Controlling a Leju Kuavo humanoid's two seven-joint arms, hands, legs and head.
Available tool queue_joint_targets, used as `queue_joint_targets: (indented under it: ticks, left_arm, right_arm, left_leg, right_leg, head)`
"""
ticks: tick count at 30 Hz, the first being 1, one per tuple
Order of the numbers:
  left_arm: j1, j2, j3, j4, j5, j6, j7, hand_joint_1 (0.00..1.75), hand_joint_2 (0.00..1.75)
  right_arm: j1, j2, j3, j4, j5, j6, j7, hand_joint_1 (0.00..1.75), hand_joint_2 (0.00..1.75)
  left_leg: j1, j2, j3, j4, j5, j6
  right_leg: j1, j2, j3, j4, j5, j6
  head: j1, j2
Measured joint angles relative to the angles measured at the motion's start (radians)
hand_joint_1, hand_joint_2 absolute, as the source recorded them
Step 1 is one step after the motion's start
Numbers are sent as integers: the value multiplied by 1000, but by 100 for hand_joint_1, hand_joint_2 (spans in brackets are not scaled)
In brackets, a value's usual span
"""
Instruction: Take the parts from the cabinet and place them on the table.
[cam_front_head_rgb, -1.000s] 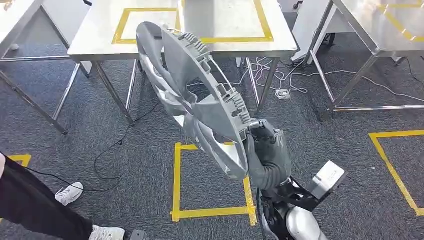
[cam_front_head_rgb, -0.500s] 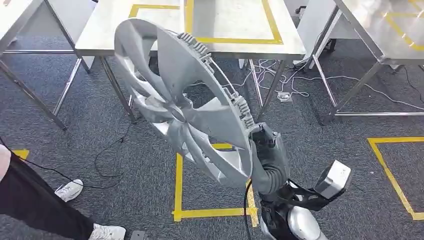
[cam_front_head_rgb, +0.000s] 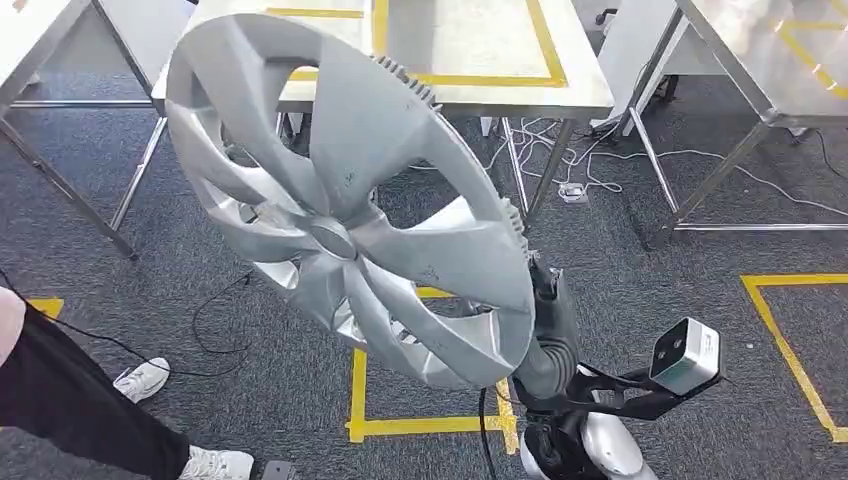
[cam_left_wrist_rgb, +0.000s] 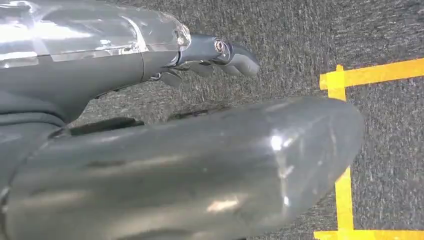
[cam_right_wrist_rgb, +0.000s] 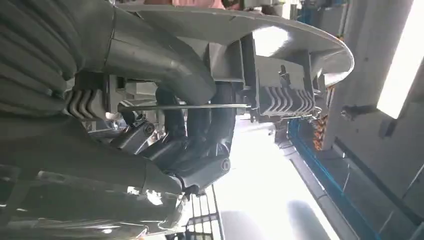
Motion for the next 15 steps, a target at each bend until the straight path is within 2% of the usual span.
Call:
queue_joint_targets:
  ticks: [15]
  left_arm:
    - [0, -3, 0, 0, -1, 24, 37, 0, 0]
  right_arm:
    - [-1, -6, 1, 0, -12, 16, 0, 175, 175]
  left_leg:
    - [0, 0, 0, -1, 0, 0]
  right_leg:
    - [0, 0, 0, 0, -1, 1]
  head:
    - [1, 0]
